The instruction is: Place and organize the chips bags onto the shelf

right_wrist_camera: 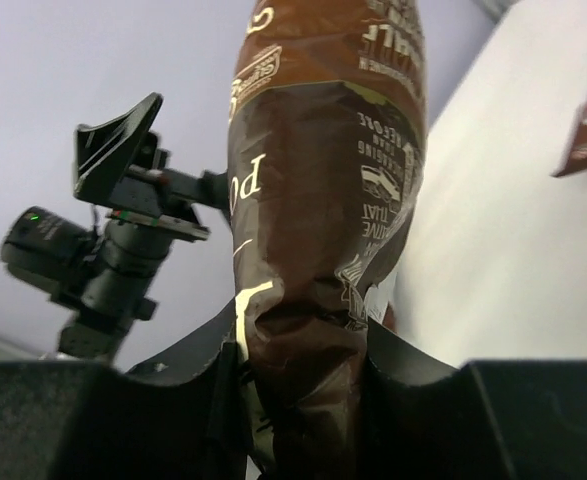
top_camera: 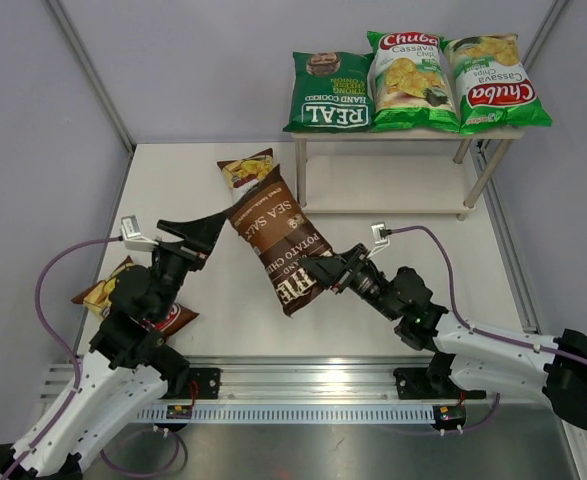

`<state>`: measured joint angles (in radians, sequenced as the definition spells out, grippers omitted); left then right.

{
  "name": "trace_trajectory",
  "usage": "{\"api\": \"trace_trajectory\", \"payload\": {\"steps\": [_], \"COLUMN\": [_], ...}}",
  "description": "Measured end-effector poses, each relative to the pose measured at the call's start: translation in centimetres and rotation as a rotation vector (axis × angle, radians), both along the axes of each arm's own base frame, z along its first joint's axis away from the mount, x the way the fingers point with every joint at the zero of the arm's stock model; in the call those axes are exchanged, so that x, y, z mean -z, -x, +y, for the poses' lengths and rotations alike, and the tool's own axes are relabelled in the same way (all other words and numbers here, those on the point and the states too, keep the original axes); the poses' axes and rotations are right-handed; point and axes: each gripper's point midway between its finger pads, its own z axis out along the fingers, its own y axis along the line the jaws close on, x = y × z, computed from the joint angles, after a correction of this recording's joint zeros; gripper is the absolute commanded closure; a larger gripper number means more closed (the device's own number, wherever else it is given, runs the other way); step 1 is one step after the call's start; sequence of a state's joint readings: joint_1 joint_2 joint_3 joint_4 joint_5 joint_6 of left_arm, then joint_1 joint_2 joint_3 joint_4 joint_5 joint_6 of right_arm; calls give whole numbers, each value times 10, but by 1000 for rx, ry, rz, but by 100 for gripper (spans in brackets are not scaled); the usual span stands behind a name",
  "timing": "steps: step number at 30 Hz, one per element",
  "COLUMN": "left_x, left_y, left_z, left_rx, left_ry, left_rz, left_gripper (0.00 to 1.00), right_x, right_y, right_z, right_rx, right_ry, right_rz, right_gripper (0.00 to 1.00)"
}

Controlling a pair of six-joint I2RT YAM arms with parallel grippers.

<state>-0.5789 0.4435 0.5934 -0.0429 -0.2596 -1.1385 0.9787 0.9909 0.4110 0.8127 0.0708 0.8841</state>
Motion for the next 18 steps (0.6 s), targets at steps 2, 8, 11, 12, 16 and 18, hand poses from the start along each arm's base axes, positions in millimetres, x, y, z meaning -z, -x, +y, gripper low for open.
{"api": "trace_trajectory", "payload": {"steps": [2, 8, 11, 12, 16, 18], "left_x": [12, 45, 58, 61, 76, 82], "left_y": [-2, 0, 1, 2, 1, 0], "left_z": [10, 33, 39, 40, 38, 35], "left_rx": [-53, -129, -128, -124, -86, -56], "left_ry": [-90, -354, -466, -502, -629, -675], "left_rz": [42, 141, 172, 183, 230, 245], "left_gripper": [1, 1, 1, 1, 1, 1], "right_x": [13, 57, 70, 72, 77, 81], "right_y": [-2, -21, -33, -36, -54, -67], "right_z": [-12, -54, -76, -81, -102, -114], "right_rx": [45, 194, 285, 309, 400, 458], "right_ry": [22, 76, 86, 90, 89, 93], "right_rz": [32, 155, 201, 211, 235, 250], "right_gripper": [79, 80, 80, 80, 79, 79]}}
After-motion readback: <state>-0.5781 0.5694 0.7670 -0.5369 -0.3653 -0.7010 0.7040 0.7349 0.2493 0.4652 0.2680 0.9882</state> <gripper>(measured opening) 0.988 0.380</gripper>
